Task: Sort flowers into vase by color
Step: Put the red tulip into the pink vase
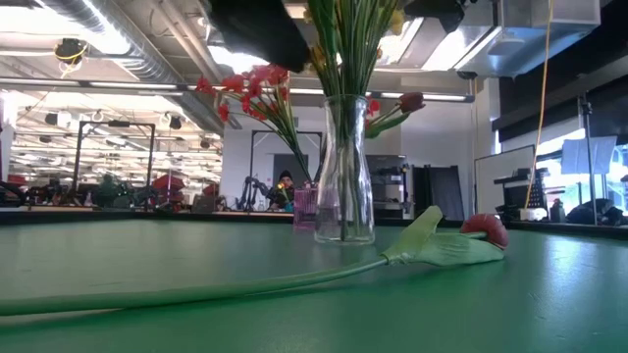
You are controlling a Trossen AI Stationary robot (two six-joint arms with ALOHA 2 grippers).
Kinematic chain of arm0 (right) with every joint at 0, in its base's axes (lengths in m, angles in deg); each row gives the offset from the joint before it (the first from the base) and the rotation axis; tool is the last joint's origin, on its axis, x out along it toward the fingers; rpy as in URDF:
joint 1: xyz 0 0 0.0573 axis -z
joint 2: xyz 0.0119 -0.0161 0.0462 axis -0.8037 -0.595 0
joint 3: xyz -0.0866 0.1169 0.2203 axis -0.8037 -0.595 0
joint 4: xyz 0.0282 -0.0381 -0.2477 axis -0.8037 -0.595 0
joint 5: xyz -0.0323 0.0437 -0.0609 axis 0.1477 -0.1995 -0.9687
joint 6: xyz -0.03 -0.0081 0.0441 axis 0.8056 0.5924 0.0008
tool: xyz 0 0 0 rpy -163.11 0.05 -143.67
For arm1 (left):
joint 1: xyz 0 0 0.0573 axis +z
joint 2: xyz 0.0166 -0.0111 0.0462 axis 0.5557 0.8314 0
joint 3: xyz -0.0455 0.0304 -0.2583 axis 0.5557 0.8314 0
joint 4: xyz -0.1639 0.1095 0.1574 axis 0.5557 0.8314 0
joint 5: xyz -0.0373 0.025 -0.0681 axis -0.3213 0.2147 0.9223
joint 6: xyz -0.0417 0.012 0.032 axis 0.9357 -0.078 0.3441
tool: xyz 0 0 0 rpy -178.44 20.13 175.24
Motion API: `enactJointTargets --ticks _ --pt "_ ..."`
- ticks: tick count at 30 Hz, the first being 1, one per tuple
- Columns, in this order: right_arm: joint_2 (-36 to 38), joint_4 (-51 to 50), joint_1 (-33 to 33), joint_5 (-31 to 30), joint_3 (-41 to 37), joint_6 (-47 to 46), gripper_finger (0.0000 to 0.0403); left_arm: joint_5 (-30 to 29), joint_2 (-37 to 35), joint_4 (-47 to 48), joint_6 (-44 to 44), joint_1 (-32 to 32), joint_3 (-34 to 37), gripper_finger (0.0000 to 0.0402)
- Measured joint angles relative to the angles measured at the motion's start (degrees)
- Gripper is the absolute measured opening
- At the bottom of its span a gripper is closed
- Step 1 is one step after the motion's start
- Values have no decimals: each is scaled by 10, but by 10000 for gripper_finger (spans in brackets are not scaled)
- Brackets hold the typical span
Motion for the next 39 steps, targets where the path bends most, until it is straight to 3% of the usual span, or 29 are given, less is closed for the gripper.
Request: enactJointTargets --ticks 9,14,18,21,25,32,39 --pt "0 0 0 0 0 0 198 -73 -8 217 39 -58 -91 196" --pt "0 -1 0 0 0 0 198 -43 -9 312 109 -105 -125 196" --pt "0 0 0 0 0 0 198 -1 -8 322 161 -145 -127 196" --pt "0 4 0 0 0 0 198 27 -5 269 210 -164 -109 196" --pt "0 8 0 0 0 -1 198 37 -3 122 258 -178 -37 196" --pt "0 18 0 0 0 -3 198 62 13 -114 291 -154 91 196" --pt "4 19 0 -16 0 -3 198 124 120 -251 260 -134 93 196"
